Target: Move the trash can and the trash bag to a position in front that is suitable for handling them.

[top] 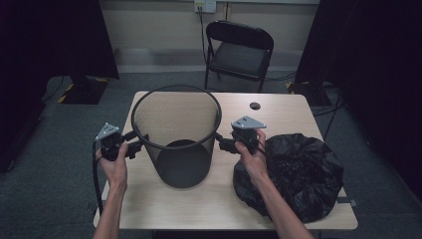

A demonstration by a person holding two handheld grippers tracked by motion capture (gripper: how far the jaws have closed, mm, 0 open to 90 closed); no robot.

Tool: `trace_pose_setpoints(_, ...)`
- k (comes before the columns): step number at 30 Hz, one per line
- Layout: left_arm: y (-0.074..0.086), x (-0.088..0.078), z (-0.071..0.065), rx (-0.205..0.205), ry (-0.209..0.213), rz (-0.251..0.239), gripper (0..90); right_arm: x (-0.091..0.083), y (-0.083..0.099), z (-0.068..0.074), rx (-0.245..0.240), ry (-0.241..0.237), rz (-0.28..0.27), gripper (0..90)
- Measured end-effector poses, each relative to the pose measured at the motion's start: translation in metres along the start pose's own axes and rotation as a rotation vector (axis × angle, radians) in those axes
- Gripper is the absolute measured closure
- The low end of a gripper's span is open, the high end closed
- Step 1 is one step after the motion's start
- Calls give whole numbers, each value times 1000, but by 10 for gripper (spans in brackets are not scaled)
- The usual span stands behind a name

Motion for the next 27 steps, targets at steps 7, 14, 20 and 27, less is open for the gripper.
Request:
trace_pose_setpoints(7,9,-9,-9,20,47,-8,398,-14,7,3,-30,-22,-3,338)
trace_pose_setpoints(14,17,-20,-24,52,64,-23,398,-29,16,5,-65,-28,-2,339)
trace_pose_setpoints(20,24,-32,-34,66,68,-18,382,-46,26,12,-81,-43,-17,338)
trace_pose_setpoints(27,27,-47,-42,109,55,-27,364,-61,34,22,-106,-72,-23,334)
Point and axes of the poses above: each handheld gripper's, and its own axes: x roughly forward along the jaws, y roughly out of its underside, z roughly to its left, the point moved 5 cm from there along x, roughly forward along the jaws, and after that the axes turned 6 degrees about z, right-handed, at the moved point
